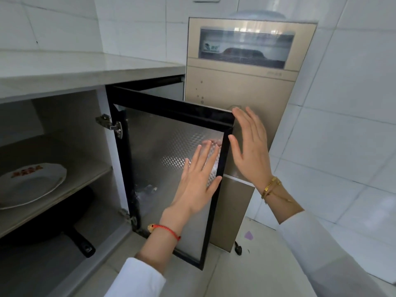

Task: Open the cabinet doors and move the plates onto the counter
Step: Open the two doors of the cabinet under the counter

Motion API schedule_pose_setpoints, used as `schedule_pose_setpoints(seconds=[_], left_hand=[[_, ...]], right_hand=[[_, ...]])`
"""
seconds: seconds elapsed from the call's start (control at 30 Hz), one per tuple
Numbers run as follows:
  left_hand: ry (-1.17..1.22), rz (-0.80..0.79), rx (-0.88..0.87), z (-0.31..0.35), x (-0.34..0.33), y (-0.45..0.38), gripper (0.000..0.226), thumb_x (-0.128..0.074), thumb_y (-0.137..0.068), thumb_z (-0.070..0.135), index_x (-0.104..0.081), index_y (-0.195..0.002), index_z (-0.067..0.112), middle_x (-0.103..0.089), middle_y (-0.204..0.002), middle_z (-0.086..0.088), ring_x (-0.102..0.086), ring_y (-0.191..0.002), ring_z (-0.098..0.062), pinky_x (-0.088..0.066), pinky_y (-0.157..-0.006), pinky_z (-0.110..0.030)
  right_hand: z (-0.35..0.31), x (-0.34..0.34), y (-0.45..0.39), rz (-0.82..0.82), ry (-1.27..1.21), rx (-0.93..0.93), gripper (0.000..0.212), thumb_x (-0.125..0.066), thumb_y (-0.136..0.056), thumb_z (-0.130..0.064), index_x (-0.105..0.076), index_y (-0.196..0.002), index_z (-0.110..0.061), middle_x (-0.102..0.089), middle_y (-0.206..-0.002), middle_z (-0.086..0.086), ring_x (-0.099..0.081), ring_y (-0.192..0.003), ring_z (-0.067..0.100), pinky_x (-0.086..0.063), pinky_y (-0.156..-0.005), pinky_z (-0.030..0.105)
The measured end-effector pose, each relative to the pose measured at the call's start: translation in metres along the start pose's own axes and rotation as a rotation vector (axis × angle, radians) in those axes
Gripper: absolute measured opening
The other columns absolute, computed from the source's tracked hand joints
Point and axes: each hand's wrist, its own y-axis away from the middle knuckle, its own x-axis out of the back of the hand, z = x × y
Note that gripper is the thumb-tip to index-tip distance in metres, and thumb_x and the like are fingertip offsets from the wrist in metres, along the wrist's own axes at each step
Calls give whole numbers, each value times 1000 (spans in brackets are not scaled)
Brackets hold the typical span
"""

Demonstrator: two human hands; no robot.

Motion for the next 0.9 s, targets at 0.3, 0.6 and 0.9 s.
schedule_pose_setpoints(seconds=[0.3,0.6,0.9], left_hand=[[-42,-36,42,-5,-26,-31,80,-45,-98,37,15,-151,34,33,-155,16,30,-145,-15,11,-112,-49],[-97,-100,56,-9,-27,-41,83,-46,-98,35,18,-151,34,39,-152,15,36,-140,-16,10,-111,-50],[-149,-108,78,-7,-18,-29,82,-44,-98,38,20,-150,35,36,-154,15,27,-145,-18,6,-114,-53]], right_hand=[[19,-13,-9,-81,93,-81,57,-41,-101,-25,-16,-153,-22,-20,-162,-1,-7,-152,25,-16,-122,52],[23,-21,-12,-83,76,-116,57,-41,-100,-22,-17,-153,-21,-19,-162,-1,-5,-152,24,-13,-123,51],[11,-9,-11,-92,80,-102,56,-43,-99,-21,-22,-152,-18,-23,-161,1,-9,-151,25,-14,-123,52]])
